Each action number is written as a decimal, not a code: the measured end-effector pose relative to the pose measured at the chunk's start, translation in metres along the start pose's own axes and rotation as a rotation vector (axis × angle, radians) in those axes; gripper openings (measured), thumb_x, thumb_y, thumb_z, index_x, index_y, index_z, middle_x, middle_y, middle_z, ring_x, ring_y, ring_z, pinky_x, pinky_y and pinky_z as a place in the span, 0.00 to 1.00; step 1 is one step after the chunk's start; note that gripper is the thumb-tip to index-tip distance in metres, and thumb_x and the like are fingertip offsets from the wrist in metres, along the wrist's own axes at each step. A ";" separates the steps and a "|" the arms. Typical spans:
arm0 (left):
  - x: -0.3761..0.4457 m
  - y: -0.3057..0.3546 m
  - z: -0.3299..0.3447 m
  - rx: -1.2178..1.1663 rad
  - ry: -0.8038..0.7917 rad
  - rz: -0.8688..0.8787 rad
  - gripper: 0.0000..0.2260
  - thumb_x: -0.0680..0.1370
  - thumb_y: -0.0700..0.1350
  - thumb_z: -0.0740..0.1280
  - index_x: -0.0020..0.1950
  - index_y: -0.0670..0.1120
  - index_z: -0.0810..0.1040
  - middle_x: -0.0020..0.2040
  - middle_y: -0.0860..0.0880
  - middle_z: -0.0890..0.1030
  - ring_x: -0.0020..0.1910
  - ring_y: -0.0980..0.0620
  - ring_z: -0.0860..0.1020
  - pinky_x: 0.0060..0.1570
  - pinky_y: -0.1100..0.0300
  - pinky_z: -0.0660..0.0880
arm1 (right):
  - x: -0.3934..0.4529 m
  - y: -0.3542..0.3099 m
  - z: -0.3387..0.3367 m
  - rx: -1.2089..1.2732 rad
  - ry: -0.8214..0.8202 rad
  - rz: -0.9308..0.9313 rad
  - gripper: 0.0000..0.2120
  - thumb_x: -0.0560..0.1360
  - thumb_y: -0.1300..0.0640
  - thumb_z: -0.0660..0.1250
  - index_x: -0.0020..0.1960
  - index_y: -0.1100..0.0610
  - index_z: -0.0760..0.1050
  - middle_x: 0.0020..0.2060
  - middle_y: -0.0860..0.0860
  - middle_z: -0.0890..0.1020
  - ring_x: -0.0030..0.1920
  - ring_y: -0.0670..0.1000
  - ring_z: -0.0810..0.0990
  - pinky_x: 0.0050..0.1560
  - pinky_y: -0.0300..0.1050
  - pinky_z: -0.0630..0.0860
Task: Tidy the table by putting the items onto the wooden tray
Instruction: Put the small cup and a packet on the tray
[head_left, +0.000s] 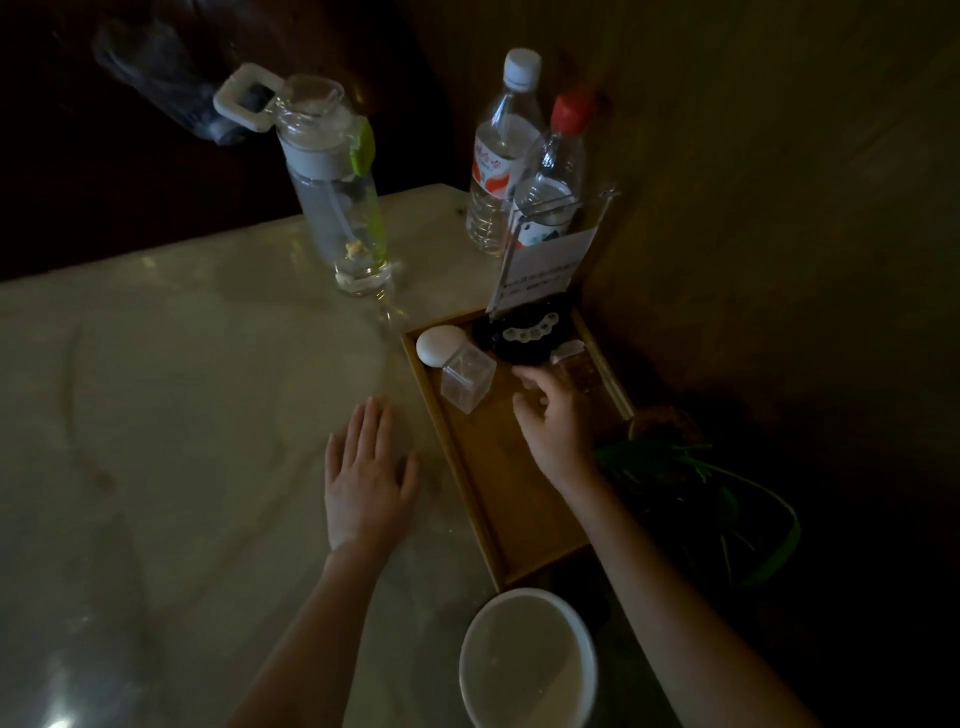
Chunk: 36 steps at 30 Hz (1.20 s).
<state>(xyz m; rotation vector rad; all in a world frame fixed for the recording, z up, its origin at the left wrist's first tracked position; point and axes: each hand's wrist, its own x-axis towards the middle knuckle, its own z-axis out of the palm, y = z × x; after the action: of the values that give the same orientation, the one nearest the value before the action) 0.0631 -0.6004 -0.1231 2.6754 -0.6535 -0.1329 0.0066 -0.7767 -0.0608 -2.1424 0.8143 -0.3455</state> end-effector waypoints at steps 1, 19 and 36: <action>0.000 0.000 0.000 -0.004 0.002 -0.002 0.30 0.74 0.57 0.48 0.73 0.45 0.58 0.74 0.47 0.59 0.73 0.52 0.53 0.71 0.50 0.49 | -0.001 -0.001 0.000 0.004 -0.059 -0.017 0.15 0.72 0.65 0.66 0.58 0.60 0.75 0.56 0.56 0.79 0.59 0.54 0.75 0.61 0.50 0.72; 0.001 -0.001 0.000 -0.002 0.005 -0.005 0.29 0.75 0.57 0.48 0.73 0.46 0.59 0.74 0.47 0.60 0.73 0.52 0.52 0.70 0.51 0.48 | 0.007 -0.002 0.025 -0.115 -0.147 -0.082 0.23 0.69 0.56 0.72 0.62 0.58 0.71 0.56 0.55 0.79 0.57 0.53 0.76 0.58 0.45 0.73; 0.000 0.000 0.000 -0.007 0.002 -0.010 0.28 0.75 0.56 0.47 0.73 0.46 0.58 0.74 0.48 0.59 0.73 0.53 0.51 0.71 0.52 0.46 | 0.001 -0.015 0.043 -0.054 -0.054 0.017 0.19 0.70 0.55 0.71 0.57 0.61 0.72 0.52 0.56 0.79 0.52 0.53 0.77 0.46 0.38 0.68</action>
<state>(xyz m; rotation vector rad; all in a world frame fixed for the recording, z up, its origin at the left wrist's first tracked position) 0.0634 -0.6005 -0.1229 2.6724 -0.6375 -0.1353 0.0349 -0.7448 -0.0765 -2.1838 0.8186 -0.2581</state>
